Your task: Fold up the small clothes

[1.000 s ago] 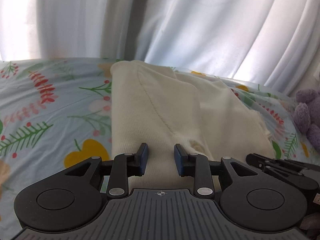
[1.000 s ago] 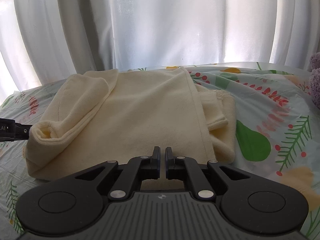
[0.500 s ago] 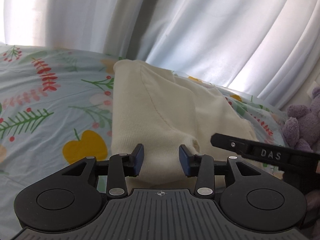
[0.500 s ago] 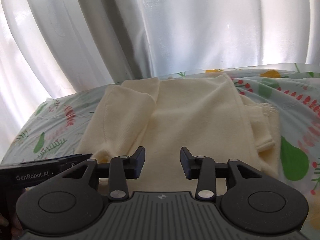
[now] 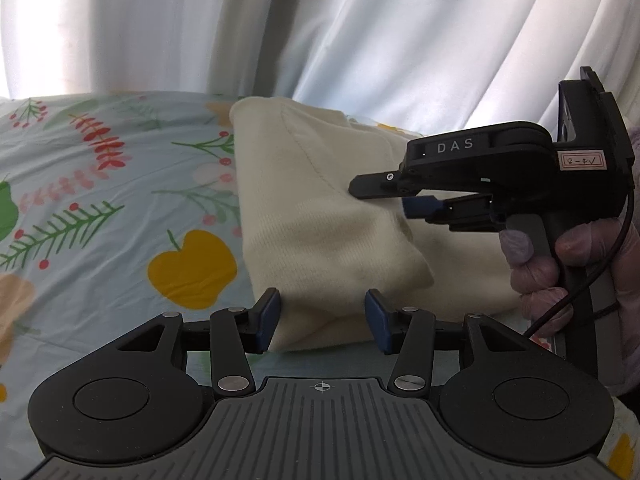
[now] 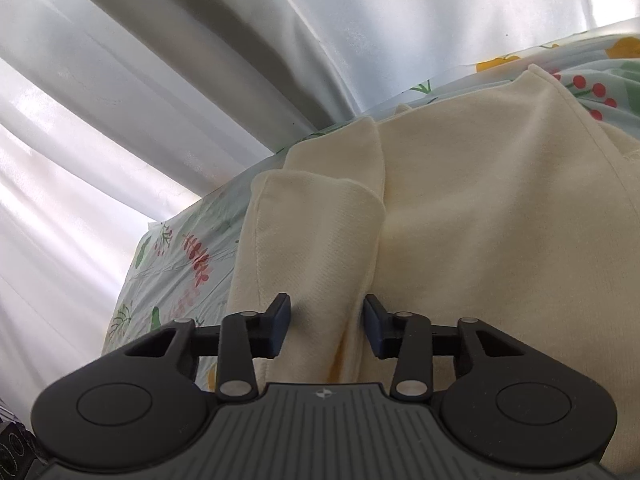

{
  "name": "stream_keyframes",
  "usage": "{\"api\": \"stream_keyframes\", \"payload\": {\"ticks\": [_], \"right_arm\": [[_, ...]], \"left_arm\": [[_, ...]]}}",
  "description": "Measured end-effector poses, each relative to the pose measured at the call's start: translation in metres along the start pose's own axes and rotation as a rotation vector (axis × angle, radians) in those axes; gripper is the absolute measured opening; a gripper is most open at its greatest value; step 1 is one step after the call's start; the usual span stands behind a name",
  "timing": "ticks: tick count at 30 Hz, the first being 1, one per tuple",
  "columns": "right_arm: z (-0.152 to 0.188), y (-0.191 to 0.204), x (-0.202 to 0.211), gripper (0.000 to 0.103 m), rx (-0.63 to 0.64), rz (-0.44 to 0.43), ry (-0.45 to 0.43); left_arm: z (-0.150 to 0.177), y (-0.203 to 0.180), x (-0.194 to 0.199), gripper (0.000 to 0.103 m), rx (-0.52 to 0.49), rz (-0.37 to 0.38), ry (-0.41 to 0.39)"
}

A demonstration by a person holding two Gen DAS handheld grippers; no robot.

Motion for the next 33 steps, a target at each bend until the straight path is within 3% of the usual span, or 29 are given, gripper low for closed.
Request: {"api": "stream_keyframes", "payload": {"ticks": [10,12,14,18,22,27,30,33], "right_arm": [[-0.006,-0.014,-0.006,0.038,-0.065,-0.054,0.016],[-0.005,-0.009,-0.005,0.033,-0.023,-0.033,0.018],[-0.003,-0.004,-0.006,0.018,0.024,-0.002,0.015],[0.001,0.019,0.000,0.013,0.174,0.065,-0.030],[-0.005,0.045,0.029,0.012,0.281,0.053,-0.131],[-0.008,0.042,0.078,0.012,0.358,0.159,-0.231],[-0.002,0.014,0.086,0.012,0.355,0.276,-0.198],[0.005,-0.020,0.085,0.013,0.265,0.309,-0.127]], "left_arm": [[0.000,0.004,-0.009,0.052,0.024,-0.024,0.028],[0.002,0.004,-0.011,0.052,0.019,-0.032,0.041],[0.006,0.004,-0.012,0.052,0.015,-0.030,0.062],[0.007,0.007,-0.008,0.051,0.040,-0.033,0.065],[0.004,0.008,-0.003,0.049,0.067,-0.021,0.066],[0.002,-0.001,-0.001,0.049,0.027,0.012,0.072],[0.001,-0.007,0.006,0.049,0.008,0.037,0.067],[-0.005,-0.011,0.011,0.049,-0.008,0.066,0.051]]}}
Point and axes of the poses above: each gripper's, at about its wrist camera, not at the fingertips, and x roughly against the way its jaws point, y to its left, z to its underside, the point moved 1 cm from there along -x, roughly the way its jaws point, and after that the axes turned 12 degrees about -z, right-handed, at the moved point
